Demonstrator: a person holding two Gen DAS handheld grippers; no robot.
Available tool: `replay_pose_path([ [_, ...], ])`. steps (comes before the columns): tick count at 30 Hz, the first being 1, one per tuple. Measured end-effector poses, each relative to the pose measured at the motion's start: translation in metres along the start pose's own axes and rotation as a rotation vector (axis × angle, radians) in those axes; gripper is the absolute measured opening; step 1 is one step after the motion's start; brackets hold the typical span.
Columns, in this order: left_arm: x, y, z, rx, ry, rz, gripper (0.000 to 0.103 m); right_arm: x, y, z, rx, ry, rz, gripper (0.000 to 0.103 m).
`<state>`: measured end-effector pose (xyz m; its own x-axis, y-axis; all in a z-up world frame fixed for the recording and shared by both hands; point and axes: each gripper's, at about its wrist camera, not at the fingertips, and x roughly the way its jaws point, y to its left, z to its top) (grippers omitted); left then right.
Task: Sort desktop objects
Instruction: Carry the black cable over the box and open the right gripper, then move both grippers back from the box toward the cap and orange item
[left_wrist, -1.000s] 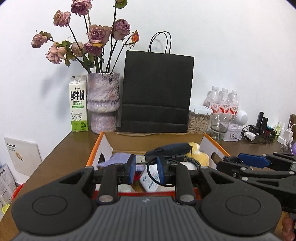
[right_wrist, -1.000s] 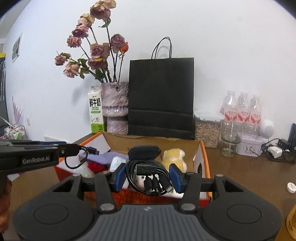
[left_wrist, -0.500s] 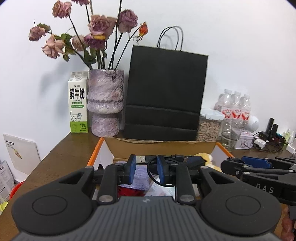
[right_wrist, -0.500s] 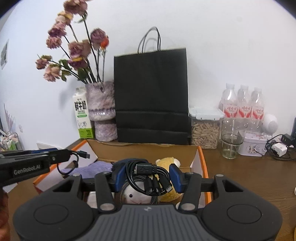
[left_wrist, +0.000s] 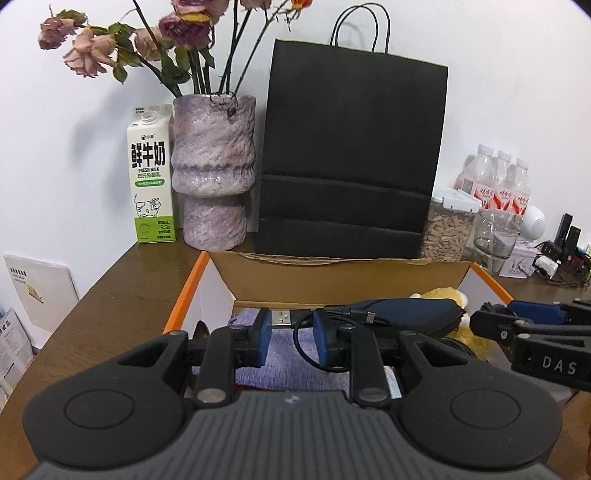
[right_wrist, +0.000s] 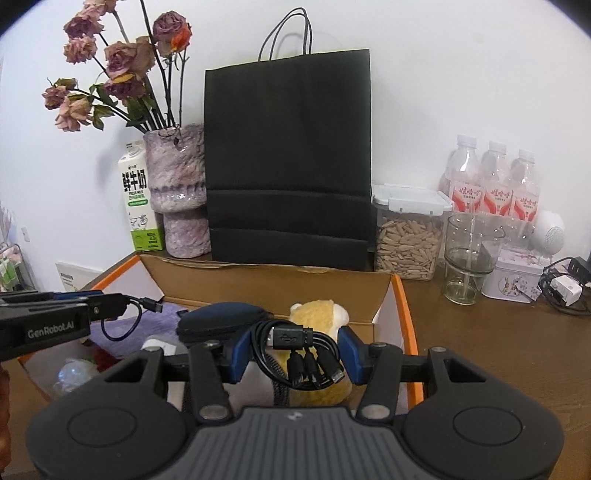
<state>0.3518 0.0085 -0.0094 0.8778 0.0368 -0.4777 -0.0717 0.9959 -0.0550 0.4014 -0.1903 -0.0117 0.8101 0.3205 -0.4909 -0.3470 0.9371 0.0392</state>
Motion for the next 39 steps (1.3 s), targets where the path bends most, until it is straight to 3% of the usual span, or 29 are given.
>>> replay_pose_path([
  [8, 0.014, 0.001, 0.0, 0.005, 0.028, 0.009, 0.025, 0.015, -0.004, 0.002, -0.005, 0.033, 0.005, 0.05],
  [9, 0.013, 0.001, 0.0, 0.003, 0.029, 0.013, 0.029, 0.015, -0.004, 0.003, -0.004, 0.039, 0.006, 0.05],
  [10, 0.013, 0.001, 0.001, 0.002, 0.03, 0.017, 0.036, 0.015, -0.005, 0.003, -0.001, 0.043, 0.008, 0.056],
  [11, 0.012, 0.002, 0.001, 0.0, 0.031, 0.024, 0.062, 0.014, -0.006, 0.003, 0.003, 0.047, 0.009, 0.061],
  [12, 0.01, 0.002, 0.002, -0.002, 0.026, 0.03, 0.089, 0.013, -0.006, 0.004, 0.008, 0.046, 0.011, 0.074],
  [13, 0.009, 0.002, 0.003, 0.0, 0.016, 0.033, 0.099, 0.011, -0.006, 0.005, 0.008, 0.042, 0.013, 0.087],
  [14, 0.006, 0.001, 0.004, 0.003, 0.001, 0.037, 0.103, 0.009, -0.005, 0.006, 0.002, 0.04, 0.015, 0.092],
  [16, 0.002, 0.0, 0.006, 0.01, -0.006, 0.045, 0.103, 0.006, -0.002, 0.007, -0.016, 0.037, 0.014, 0.103],
  [39, -0.003, -0.005, 0.007, 0.025, 0.002, 0.061, 0.103, -0.001, 0.003, 0.01, -0.042, 0.039, 0.003, 0.103],
])
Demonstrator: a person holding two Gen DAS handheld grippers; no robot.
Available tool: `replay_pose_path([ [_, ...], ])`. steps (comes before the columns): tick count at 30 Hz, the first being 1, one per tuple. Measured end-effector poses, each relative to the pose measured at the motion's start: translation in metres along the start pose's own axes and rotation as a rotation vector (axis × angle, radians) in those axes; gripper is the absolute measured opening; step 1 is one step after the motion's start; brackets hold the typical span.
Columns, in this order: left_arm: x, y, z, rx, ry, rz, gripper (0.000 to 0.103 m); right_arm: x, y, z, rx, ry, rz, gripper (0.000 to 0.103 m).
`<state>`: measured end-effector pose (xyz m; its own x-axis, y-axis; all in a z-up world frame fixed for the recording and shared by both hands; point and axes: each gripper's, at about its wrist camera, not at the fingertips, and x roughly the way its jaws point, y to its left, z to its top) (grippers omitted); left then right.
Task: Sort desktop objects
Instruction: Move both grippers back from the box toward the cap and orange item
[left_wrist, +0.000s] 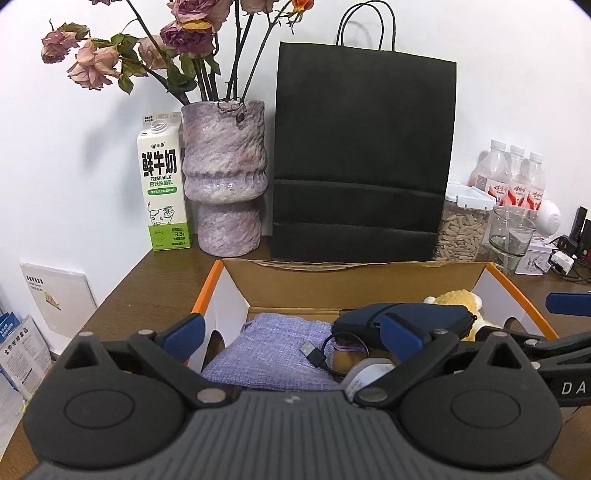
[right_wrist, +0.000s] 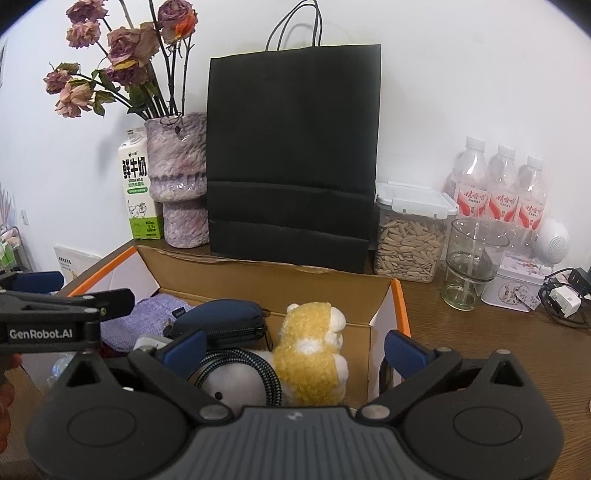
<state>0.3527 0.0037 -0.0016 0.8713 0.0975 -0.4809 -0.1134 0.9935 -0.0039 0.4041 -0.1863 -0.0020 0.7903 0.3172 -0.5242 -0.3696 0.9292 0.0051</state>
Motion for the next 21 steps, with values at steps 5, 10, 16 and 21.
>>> replay_pose_path([
  [5, -0.003, -0.001, 0.001, 0.003, -0.007, -0.004, 0.103, -0.005, 0.001, 0.001, -0.006, -0.011, 0.001, 0.103],
  [10, -0.01, -0.003, 0.001, 0.007, -0.02, -0.01, 0.103, -0.014, 0.003, 0.002, -0.012, -0.022, 0.002, 0.103],
  [16, -0.021, -0.001, -0.002, -0.008, -0.032, -0.013, 0.103, -0.025, 0.006, -0.001, -0.017, -0.033, -0.005, 0.103],
  [21, -0.03, 0.0, -0.007, -0.006, -0.031, -0.023, 0.103, -0.034, 0.006, -0.006, -0.011, -0.032, -0.005, 0.103],
])
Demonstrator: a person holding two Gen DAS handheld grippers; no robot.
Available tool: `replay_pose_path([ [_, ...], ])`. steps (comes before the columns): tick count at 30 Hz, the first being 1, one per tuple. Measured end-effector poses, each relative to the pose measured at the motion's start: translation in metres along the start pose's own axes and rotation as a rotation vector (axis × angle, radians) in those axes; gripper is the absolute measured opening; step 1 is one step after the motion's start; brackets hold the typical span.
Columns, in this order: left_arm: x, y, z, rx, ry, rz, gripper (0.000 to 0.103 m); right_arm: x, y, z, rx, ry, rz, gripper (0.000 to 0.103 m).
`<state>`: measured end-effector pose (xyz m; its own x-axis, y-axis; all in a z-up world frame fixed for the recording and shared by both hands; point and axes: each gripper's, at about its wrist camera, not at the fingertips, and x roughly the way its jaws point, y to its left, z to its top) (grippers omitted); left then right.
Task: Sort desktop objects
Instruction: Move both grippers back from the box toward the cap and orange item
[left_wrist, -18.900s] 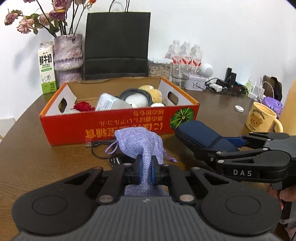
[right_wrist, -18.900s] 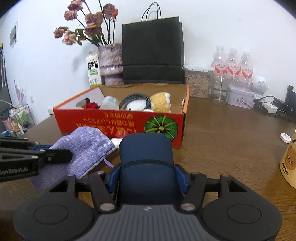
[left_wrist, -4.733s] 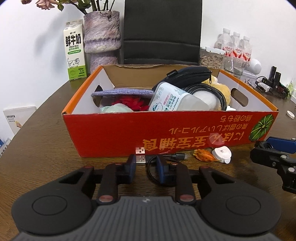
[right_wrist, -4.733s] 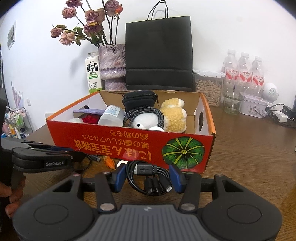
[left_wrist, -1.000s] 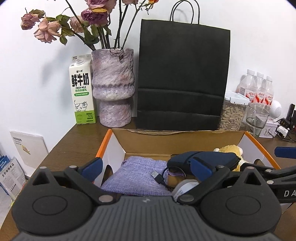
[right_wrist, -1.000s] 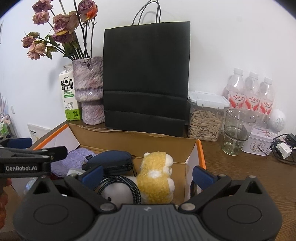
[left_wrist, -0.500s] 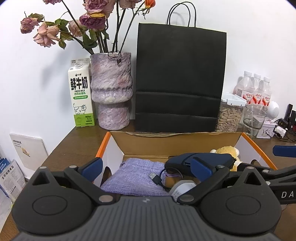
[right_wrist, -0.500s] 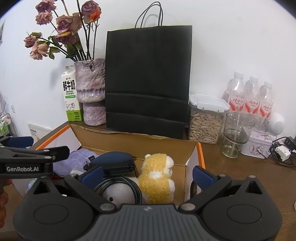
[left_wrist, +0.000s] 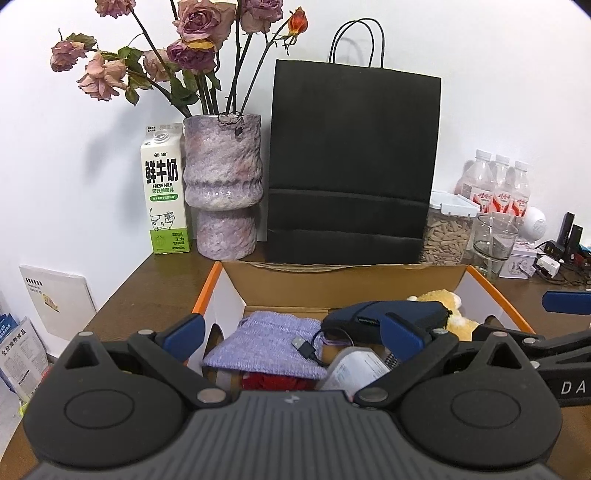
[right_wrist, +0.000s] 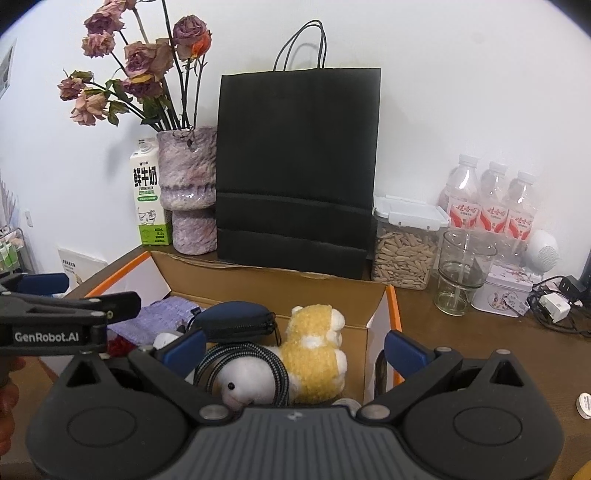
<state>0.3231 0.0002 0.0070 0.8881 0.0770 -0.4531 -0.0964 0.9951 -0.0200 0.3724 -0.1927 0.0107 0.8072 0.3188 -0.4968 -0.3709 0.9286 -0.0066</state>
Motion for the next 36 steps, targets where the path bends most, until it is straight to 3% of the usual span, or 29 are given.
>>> replay_pose_path([
  [19, -0.046, 0.003, -0.03, 0.014, 0.01, -0.02, 0.103, -0.045, 0.007, -0.032, -0.01, 0.005, 0.004, 0.103],
  [36, -0.06, 0.009, -0.074, 0.016, 0.077, -0.026, 0.103, -0.062, 0.022, -0.078, -0.027, 0.063, 0.015, 0.103],
])
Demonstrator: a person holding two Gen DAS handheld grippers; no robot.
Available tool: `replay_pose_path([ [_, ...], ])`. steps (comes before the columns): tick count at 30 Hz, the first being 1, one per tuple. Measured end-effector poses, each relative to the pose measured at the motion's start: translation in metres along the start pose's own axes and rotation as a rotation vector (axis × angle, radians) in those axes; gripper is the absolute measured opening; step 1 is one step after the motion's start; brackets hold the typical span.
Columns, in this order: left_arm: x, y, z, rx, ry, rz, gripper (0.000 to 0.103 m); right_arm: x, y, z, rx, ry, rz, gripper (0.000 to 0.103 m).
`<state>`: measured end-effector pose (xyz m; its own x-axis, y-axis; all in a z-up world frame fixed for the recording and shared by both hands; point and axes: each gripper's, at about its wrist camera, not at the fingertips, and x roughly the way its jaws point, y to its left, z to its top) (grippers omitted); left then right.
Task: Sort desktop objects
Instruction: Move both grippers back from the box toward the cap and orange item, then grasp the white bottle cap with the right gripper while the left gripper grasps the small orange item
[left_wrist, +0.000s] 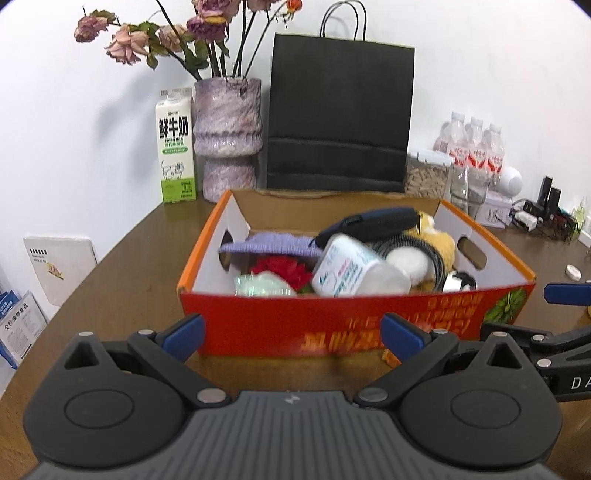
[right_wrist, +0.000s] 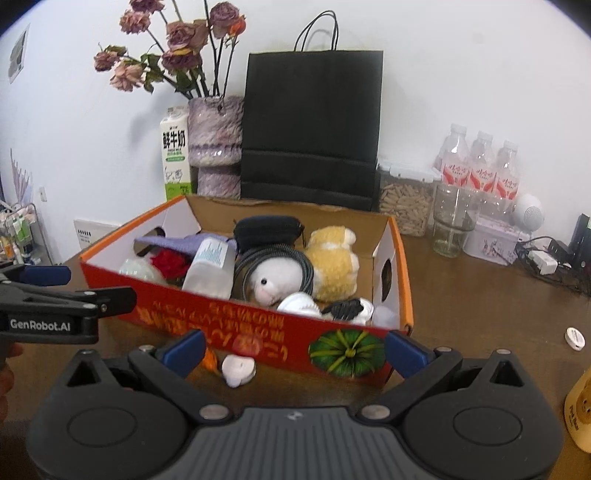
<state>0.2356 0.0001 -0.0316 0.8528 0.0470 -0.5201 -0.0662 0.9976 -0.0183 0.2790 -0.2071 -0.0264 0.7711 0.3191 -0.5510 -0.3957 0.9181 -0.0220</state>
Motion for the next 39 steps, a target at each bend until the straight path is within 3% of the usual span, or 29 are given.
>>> replay_pose_path([
  [11, 0.014, 0.011, -0.02, 0.012, 0.075, -0.001, 0.103, 0.021, 0.008, -0.021, 0.01, 0.067, -0.002, 0.101],
  [14, 0.015, 0.012, -0.022, 0.023, 0.081, -0.007, 0.103, 0.027, 0.009, -0.022, 0.03, 0.07, 0.007, 0.094],
  [19, 0.016, 0.016, -0.022, 0.017, 0.087, -0.012, 0.103, 0.04, 0.011, -0.02, 0.091, 0.084, 0.024, 0.068],
  [24, 0.016, 0.017, -0.022, 0.008, 0.09, -0.013, 0.103, 0.049, 0.018, -0.017, 0.108, 0.089, 0.042, 0.059],
  [28, 0.017, 0.018, -0.022, 0.003, 0.093, -0.014, 0.103, 0.055, 0.025, -0.017, 0.107, 0.103, 0.039, 0.034],
  [32, 0.017, 0.019, -0.023, -0.005, 0.094, -0.014, 0.103, 0.054, 0.03, -0.018, 0.076, 0.093, 0.034, 0.032],
  [33, 0.017, 0.019, -0.023, -0.003, 0.094, -0.015, 0.103, 0.054, 0.031, -0.019, 0.063, 0.09, 0.036, 0.025],
  [39, 0.017, 0.017, -0.024, 0.004, 0.096, -0.012, 0.103, 0.05, 0.035, -0.022, 0.033, 0.076, 0.046, 0.024],
])
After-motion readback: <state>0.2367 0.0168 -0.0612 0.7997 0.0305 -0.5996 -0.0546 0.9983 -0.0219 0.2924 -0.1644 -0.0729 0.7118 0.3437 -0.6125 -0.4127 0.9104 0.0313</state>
